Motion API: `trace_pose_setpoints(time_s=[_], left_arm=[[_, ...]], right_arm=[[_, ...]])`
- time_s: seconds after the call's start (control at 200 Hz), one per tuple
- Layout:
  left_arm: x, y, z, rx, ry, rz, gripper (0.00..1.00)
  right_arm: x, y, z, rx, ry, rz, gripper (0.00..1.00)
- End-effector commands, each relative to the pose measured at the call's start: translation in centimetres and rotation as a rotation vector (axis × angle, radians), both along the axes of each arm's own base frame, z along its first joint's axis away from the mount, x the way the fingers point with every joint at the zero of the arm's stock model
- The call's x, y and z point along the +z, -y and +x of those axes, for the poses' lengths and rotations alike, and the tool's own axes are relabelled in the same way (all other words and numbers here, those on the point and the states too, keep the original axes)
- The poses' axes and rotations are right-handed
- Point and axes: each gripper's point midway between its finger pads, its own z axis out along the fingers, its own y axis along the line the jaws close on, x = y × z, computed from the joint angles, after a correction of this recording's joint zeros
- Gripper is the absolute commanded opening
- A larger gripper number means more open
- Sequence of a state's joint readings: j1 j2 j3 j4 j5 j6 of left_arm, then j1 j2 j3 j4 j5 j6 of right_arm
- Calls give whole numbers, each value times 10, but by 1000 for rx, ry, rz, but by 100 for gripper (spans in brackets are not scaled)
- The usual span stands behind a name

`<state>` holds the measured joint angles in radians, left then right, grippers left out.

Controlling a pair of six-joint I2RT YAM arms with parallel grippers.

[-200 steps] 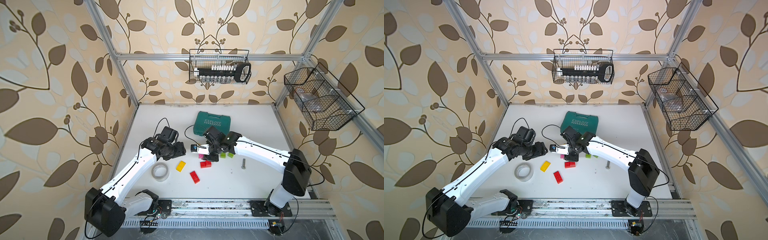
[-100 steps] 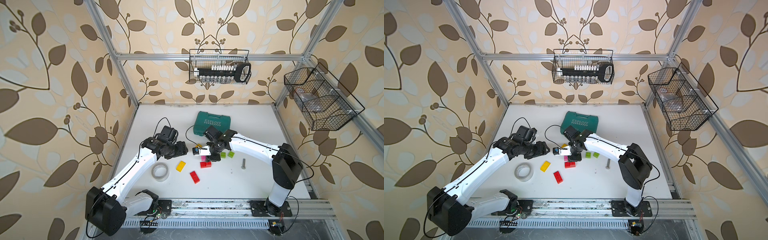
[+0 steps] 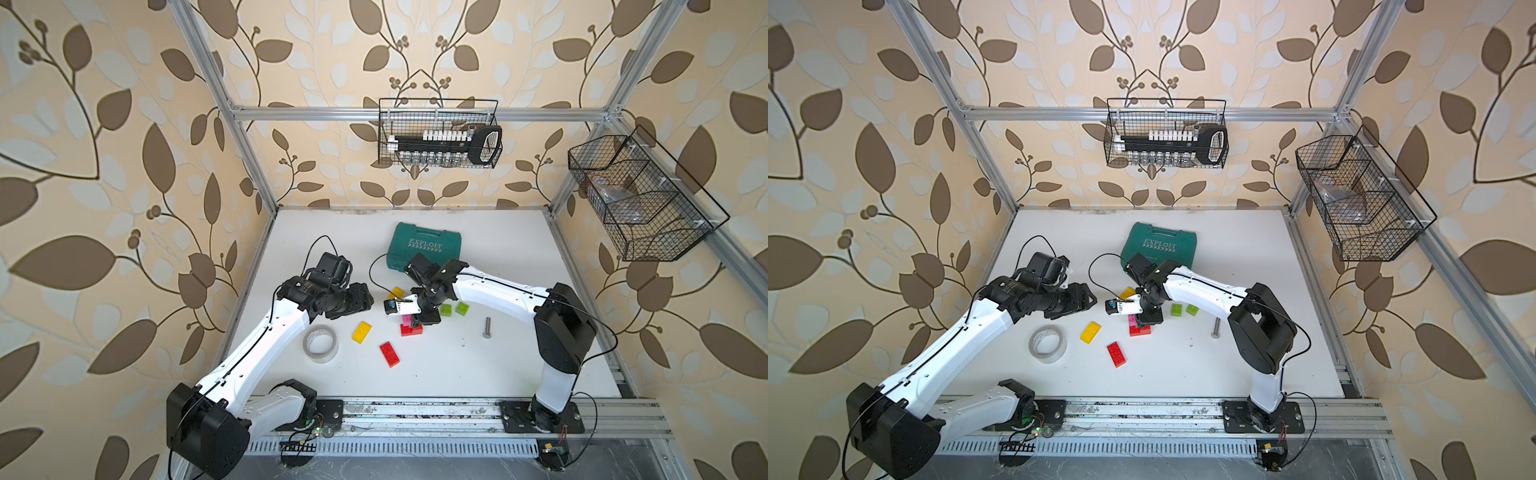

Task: Assemble the letter s with lego
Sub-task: Assemble the lego brick with the lego brick.

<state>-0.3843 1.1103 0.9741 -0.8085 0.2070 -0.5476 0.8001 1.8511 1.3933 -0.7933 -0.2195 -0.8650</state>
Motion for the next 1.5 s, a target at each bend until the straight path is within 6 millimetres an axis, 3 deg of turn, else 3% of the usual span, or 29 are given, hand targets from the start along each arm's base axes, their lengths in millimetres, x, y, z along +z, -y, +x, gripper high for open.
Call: trace_pose_setpoints(time_s=[0.0, 0.82, 1.495], left_arm=[[15, -3, 1, -3, 42, -8, 72], [15, -7, 0, 8, 38, -4, 72], [14, -9, 0, 14, 34, -4, 72]], right_arm=[[-4, -7, -2, 19, -30, 7, 13], [-29, -2, -5, -11, -52, -36, 12], [-29, 8, -4, -124, -35, 5, 8]])
